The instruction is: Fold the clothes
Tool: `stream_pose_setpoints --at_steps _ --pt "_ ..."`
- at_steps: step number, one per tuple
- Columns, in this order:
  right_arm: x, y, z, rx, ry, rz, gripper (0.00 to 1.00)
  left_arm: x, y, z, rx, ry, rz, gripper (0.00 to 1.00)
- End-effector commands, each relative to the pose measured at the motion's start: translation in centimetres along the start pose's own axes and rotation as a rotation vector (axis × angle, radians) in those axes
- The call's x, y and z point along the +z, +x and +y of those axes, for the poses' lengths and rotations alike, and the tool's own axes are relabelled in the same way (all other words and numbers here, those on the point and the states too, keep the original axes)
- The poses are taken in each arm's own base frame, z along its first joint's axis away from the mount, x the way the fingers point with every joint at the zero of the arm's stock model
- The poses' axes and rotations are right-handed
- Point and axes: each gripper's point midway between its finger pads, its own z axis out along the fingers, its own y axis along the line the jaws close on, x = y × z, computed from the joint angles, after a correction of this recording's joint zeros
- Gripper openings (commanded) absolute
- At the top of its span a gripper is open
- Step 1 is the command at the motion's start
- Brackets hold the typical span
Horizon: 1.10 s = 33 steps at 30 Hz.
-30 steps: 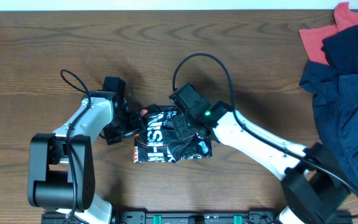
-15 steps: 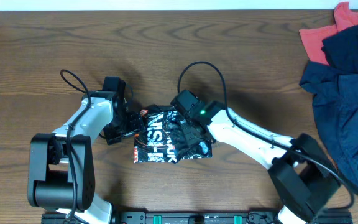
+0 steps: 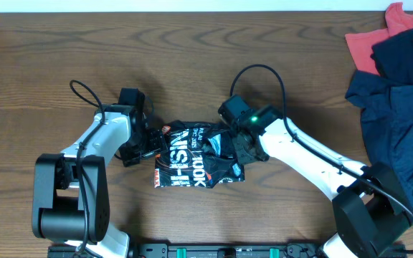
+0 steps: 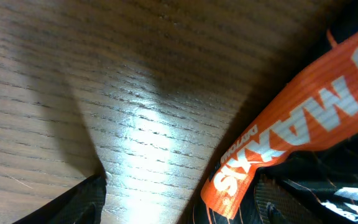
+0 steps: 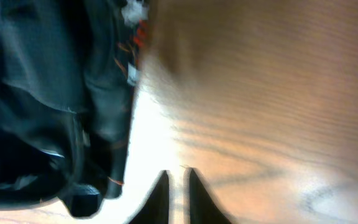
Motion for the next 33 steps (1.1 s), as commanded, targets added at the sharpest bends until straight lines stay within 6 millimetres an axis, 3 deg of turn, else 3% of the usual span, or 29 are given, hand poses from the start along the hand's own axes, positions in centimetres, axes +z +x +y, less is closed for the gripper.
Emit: stream_pose_setpoints --at_steps 1,4,7,17,21,27,29,30,31,33 --pt "-1.3 -0.4 3.1 -0.087 -0.181 -0.015 0.24 1.4 1.1 0.9 0.004 -0.028 0.046 0.79" --pt "-3.4 -0.9 6.4 -0.2 -0.354 -0.071 0.35 1.4 1.1 0.9 0.004 -0.028 0.046 0.79" --pt "-4.2 -1.0 7.6 -0.284 -0.381 -0.114 0.53 1.4 1.1 0.9 0.004 -0.028 0.046 0.79" --pt "-2.2 0.5 9.4 -0.405 -0.367 -0.062 0.5 1.4 1.1 0.9 0.004 -0.029 0.046 0.79" --pt "-1.0 0.8 9.4 -0.412 -0.342 -0.035 0.44 1.4 1.3 1.0 0.003 -0.03 0.05 0.79" --pt "-0.2 0.2 8.3 -0.405 -0.261 -0.05 0.41 1.4 1.3 1.0 0.003 -0.031 0.052 0.78" --pt "-0.2 0.2 8.3 -0.406 -0.261 -0.051 0.29 1.4 1.4 1.0 0.003 -0.032 0.055 0.79" --pt "-0.2 0.2 8.3 -0.406 -0.261 -0.05 0.13 1.4 1.4 1.0 0.002 -0.033 0.056 0.78" --pt "-0.2 0.2 8.3 -0.405 -0.26 -0.048 0.04 1.4 1.4 1.0 0.002 -0.032 0.056 0.79" --pt "-0.1 0.4 8.0 -0.405 -0.248 -0.04 0.01 1.4 1.4 1.0 0.002 -0.032 0.056 0.79"
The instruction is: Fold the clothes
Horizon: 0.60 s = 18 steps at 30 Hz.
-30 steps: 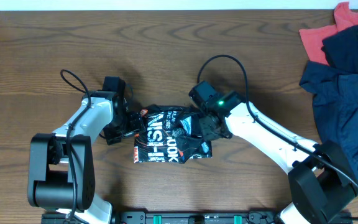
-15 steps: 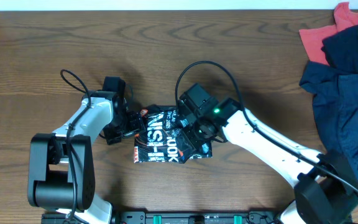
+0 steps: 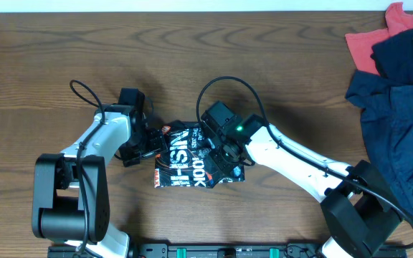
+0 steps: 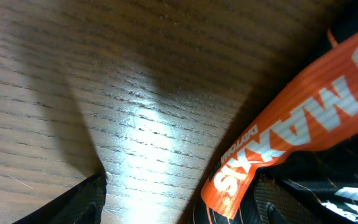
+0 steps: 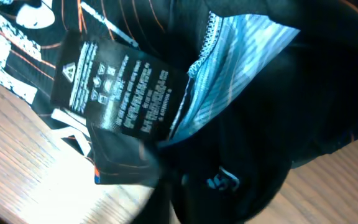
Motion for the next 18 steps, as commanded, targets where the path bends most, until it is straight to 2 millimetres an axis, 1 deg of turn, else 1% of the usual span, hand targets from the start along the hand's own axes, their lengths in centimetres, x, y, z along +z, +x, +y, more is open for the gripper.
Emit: stream_pose_setpoints --at_steps 1,3,6,10,13,14,16,17,18 --pt "-0.1 0.1 -0.6 -0.008 0.047 0.011 0.01 1.4 1.3 1.0 0.002 -0.032 0.054 0.79" --pt "-0.2 1.0 -2.1 0.036 0.128 0.044 0.01 1.4 1.3 1.0 0.002 -0.032 0.054 0.79" --pt "-0.8 3.0 -4.5 0.103 0.248 0.112 0.01 1.4 1.4 1.0 0.002 -0.033 0.055 0.79" --pt "-1.7 5.3 -6.6 0.166 0.317 0.201 0.01 1.4 1.3 1.0 0.002 -0.032 0.054 0.78" --pt "-1.9 5.7 -7.3 0.202 0.319 0.216 0.02 1.4 1.4 1.0 0.002 -0.033 0.055 0.79" --pt "-1.9 5.7 -7.5 0.207 0.32 0.219 0.08 1.4 1.3 1.0 0.002 -0.032 0.054 0.79" --pt "-1.9 6.0 -7.4 0.213 0.308 0.229 0.38 1.4 1.3 1.0 0.002 -0.032 0.054 0.79" --pt "-1.9 6.1 -7.1 0.215 0.289 0.238 0.42 1.4 1.4 1.0 0.002 -0.033 0.055 0.79" --pt "-1.8 6.3 -6.8 0.218 0.272 0.247 0.43 1.4 1.4 1.1 0.002 -0.034 0.057 0.79"
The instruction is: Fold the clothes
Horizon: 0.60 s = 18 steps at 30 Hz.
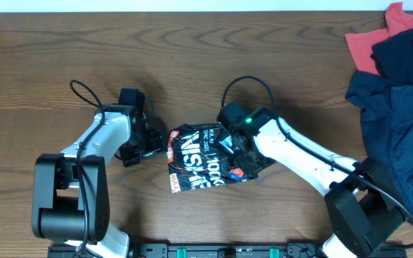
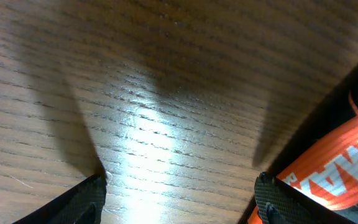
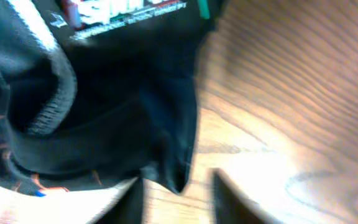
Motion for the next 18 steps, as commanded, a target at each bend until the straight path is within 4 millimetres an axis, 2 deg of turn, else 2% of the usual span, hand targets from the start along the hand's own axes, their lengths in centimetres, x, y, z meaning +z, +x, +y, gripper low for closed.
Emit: stream_pose_setpoints --at_steps 1,5,8,11,12,13,16,18 --pt "-0.1 0.3 0.2 0.019 -0.021 0.023 0.43 1.4 1.5 1.1 0.002 -0.034 0.059 0.79" --pt "-0.3 1.8 -0.8 0.053 0.023 0.081 0.37 1.3 1.3 1.0 0.002 -0.033 0.056 0.79" --pt "-1.3 1.9 -2.2 0.129 0.067 0.051 0.37 0.5 0.9 0.6 0.009 -0.026 0.042 0.78" --pt "-3.5 0.0 -2.4 0.158 0.029 -0.07 0.41 -0.8 0.1 -0.1 0.019 0.001 0.002 0.78" --pt "-4.6 -1.1 -2.1 0.149 -0.008 -0.134 0.53 -1.3 0.0 -0.7 0.035 0.034 -0.01 0.78" --pt "-5.4 -2.1 -1.7 0.13 -0.044 -0.187 0.56 -1.7 0.0 -1.2 0.038 0.064 -0.017 0.78" --pt "-7.4 -4.7 0.7 0.05 -0.186 -0.318 0.55 -2.6 0.2 -3.1 0.057 0.161 -0.025 0.78" --pt "-7.4 -5.3 1.6 0.033 -0.235 -0.334 0.54 -2.7 0.5 -3.8 0.075 0.175 -0.022 0.78"
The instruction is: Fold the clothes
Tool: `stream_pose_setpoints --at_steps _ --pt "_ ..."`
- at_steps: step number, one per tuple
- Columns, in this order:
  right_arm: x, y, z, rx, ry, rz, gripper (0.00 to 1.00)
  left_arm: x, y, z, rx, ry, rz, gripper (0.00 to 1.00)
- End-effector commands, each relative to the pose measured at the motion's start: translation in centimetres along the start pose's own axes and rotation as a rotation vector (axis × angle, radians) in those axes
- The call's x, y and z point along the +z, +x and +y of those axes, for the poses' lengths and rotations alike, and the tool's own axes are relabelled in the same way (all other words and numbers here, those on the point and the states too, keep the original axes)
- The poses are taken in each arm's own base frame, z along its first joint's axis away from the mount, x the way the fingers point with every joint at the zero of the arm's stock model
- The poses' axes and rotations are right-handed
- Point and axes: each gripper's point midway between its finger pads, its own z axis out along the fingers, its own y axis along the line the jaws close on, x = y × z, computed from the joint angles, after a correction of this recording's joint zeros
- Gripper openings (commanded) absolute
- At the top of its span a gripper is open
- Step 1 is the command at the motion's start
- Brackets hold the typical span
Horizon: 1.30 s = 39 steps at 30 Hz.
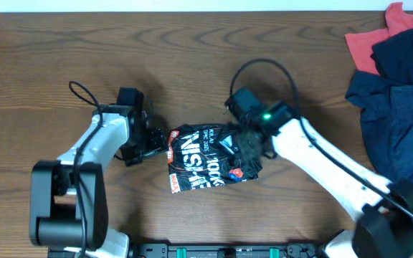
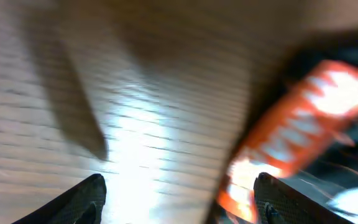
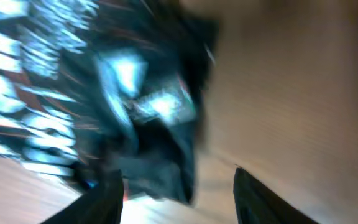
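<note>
A crumpled black garment (image 1: 208, 159) with white lettering and an orange band lies on the wooden table (image 1: 192, 57), near the front middle. My left gripper (image 1: 151, 144) sits just left of it, open and holding nothing. In the blurred left wrist view the orange band (image 2: 294, 134) lies close by the right finger (image 2: 281, 200), while the left gripper (image 2: 179, 194) stands over bare wood. My right gripper (image 1: 250, 148) is at the garment's right edge. In the right wrist view it (image 3: 176, 194) is open, with the garment (image 3: 135, 112) ahead and to the left.
A heap of dark blue clothes (image 1: 400, 93) with a red piece (image 1: 370, 39) lies at the far right. The arms' bases stand at the table's front edge (image 1: 206, 251).
My right gripper's fingers stand wider apart and it has shifted slightly up and right; the garment stays put. The orange band has come closer to my left gripper's right finger.
The garment first lay crumpled against my left gripper, with my right gripper nearly shut at its right edge. Then the right gripper was over its middle, deep in the fabric. Then the garment lay further right, off the left gripper. Now the right gripper is open.
</note>
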Motion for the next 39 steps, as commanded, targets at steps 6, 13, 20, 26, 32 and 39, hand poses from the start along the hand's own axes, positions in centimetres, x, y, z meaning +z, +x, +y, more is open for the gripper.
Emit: stream_pose_setpoints --at_steps 6,13,20,26,32,39 --pt "2.9 1.2 3.2 -0.045 -0.167 0.122 0.42 -0.2 1.1 -4.4 0.145 0.086 -0.007 0.78" --pt "5.3 2.4 3.1 -0.02 -0.148 0.211 0.11 0.4 1.1 -8.0 0.276 0.117 -0.072 0.79" --pt "5.2 3.7 -0.6 0.119 0.041 0.257 0.01 2.3 1.1 -8.4 0.294 0.105 -0.049 0.79" --pt "4.4 4.9 -5.3 0.3 0.278 0.271 0.08 4.5 1.7 -7.4 0.275 0.069 0.016 0.79" --pt "4.1 4.5 -5.1 0.3 0.242 0.262 0.17 4.9 1.8 -7.2 0.272 0.062 0.028 0.79" --pt "2.0 -1.1 0.6 0.091 -0.125 0.058 0.43 4.9 1.8 -7.2 0.271 0.062 0.028 0.79"
